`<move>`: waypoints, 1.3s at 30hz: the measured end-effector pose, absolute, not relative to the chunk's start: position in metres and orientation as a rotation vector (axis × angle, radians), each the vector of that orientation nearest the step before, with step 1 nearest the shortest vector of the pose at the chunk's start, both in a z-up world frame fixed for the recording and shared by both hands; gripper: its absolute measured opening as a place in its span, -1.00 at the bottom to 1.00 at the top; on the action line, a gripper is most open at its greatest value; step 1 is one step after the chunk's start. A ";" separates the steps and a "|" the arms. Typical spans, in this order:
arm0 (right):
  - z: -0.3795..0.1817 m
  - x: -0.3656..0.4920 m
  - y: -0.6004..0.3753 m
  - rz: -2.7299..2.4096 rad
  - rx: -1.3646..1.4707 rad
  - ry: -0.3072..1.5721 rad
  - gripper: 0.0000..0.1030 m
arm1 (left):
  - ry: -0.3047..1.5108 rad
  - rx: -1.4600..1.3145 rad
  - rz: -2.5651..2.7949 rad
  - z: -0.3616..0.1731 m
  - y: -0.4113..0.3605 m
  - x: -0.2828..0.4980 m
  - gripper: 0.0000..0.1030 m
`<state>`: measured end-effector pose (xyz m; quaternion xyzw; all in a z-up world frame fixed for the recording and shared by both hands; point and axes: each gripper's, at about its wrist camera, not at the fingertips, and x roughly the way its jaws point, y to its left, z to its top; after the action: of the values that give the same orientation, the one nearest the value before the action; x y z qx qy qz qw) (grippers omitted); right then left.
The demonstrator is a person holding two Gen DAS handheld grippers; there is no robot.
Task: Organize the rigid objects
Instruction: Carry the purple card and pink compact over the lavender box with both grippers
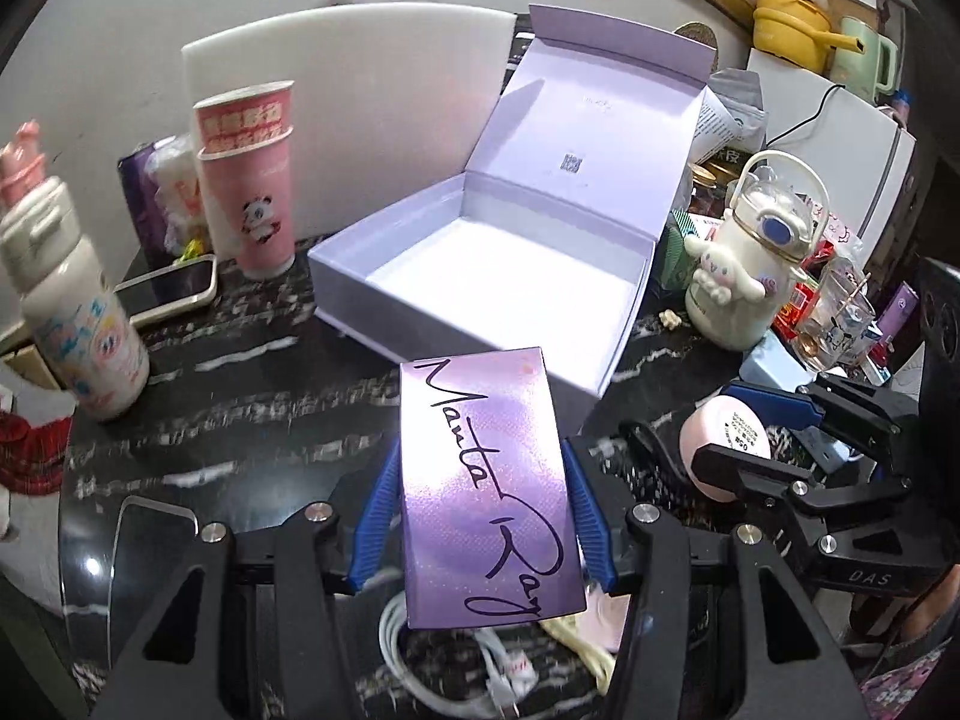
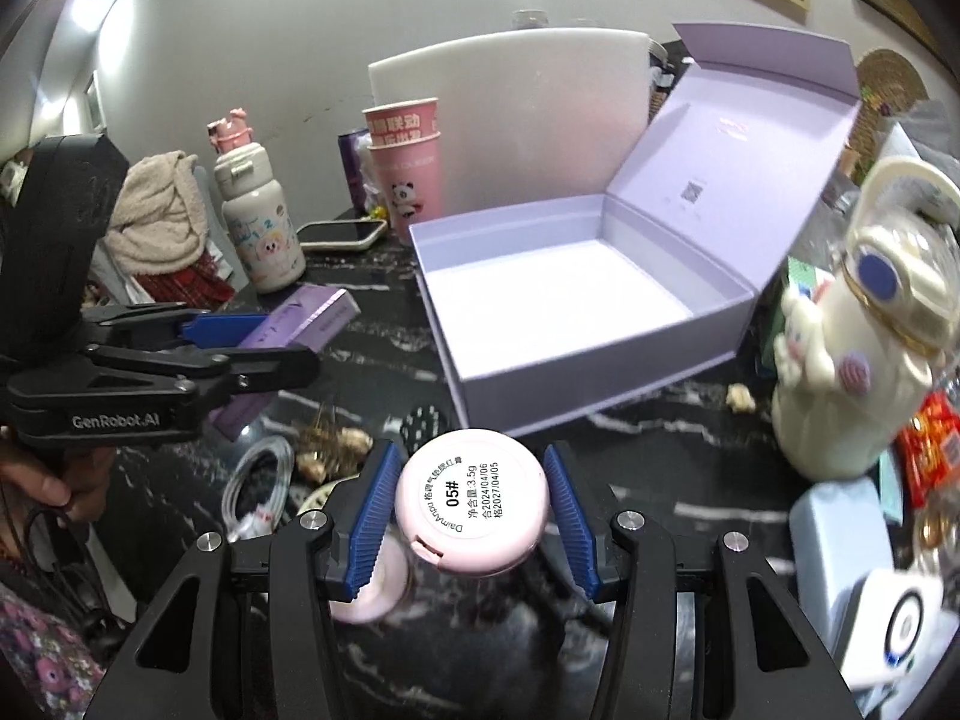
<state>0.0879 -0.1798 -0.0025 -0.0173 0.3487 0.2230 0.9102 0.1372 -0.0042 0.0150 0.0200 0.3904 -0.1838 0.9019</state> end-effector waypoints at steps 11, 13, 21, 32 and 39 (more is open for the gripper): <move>0.017 0.136 -0.184 0.464 -0.045 0.688 -0.03 | 0.768 0.063 -0.403 0.035 -0.023 0.181 0.02; 0.020 0.145 -0.187 0.461 -0.045 0.685 -0.03 | 0.763 0.060 -0.408 0.038 -0.026 0.190 0.02; 0.033 0.182 -0.195 0.425 -0.041 0.662 -0.03 | 0.731 0.089 -0.426 0.051 -0.037 0.226 0.02; 0.046 0.229 -0.199 0.378 -0.046 0.647 -0.03 | 0.720 0.102 -0.446 0.059 -0.050 0.281 0.02; 0.044 0.252 -0.190 0.369 -0.068 0.653 -0.03 | 0.730 0.130 -0.447 0.059 -0.062 0.312 0.02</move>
<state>0.2525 -0.1895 0.0440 -0.0333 0.3187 0.1800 0.9300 0.3120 -0.0618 0.0586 0.0630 0.3539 -0.2164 0.9077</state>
